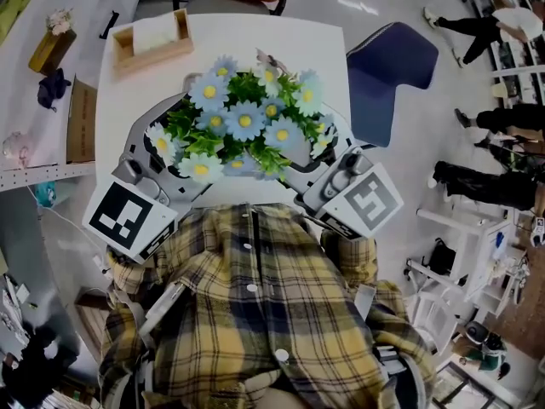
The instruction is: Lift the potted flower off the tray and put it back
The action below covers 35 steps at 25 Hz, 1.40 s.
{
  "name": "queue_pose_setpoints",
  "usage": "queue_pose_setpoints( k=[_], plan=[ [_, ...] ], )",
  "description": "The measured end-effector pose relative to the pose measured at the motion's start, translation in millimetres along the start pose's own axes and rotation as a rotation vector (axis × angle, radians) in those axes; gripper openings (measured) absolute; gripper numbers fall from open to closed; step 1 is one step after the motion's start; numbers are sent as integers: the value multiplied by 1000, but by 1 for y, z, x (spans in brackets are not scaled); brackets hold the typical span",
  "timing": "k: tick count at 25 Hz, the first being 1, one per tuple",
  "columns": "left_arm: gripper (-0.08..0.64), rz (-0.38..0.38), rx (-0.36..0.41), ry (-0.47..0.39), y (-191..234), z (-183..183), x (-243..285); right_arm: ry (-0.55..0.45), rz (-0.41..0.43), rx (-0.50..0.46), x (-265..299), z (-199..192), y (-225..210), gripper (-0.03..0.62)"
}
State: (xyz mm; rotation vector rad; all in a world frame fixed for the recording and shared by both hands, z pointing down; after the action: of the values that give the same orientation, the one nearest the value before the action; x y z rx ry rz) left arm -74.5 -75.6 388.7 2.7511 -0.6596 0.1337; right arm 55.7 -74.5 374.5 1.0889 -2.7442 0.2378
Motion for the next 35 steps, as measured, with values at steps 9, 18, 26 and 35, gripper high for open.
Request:
queue_pose_setpoints(
  k=[9, 18, 26, 35],
  plan=[
    [367, 2, 4, -12, 0, 0, 1, -5, -2, -34, 0, 3, -2, 344],
    [367, 1, -11, 13, 0, -2, 1, 20, -2, -5, 0, -1, -1, 344],
    [367, -3, 4, 55, -7, 19, -7, 50, -2, 10, -4, 20, 7, 344],
    [367, 17, 13, 117, -12, 36, -19, 172, -15, 61, -7, 24, 13, 342]
  ],
)
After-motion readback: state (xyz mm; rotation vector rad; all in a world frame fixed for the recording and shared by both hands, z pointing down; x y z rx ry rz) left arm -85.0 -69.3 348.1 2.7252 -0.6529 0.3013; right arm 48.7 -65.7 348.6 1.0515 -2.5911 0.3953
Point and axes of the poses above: the fingertips, and each gripper's own axes: x forward along the fingers, y to its left, z out of its top, the point moved 5 cm from there along -x, backward along the fingers, and after that the axes turned 7 degrees about -z, right-handed, at the moved point
